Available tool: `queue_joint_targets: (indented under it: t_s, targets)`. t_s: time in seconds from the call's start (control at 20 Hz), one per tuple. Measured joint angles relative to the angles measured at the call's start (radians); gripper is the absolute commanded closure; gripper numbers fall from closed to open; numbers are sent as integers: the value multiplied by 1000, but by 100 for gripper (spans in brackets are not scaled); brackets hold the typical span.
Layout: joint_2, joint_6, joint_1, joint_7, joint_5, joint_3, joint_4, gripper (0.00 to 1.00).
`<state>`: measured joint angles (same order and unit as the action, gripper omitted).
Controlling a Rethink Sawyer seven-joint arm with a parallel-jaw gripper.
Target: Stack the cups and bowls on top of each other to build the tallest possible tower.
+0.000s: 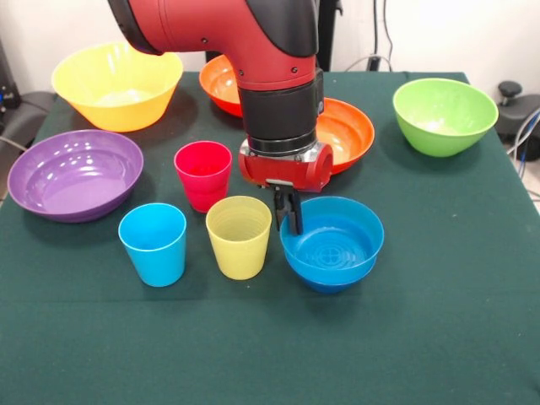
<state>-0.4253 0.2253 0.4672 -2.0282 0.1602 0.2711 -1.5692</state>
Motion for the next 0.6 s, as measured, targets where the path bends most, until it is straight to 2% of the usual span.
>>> queue_joint_targets:
  t_s: [0.1, 0.15, 0.6]
  targets:
    - [0, 0, 0, 0, 0, 0, 0, 100]
    - [1, 0, 0, 0, 0, 0, 0, 0]
    - [16, 0, -1, 0, 0, 0, 0, 0]
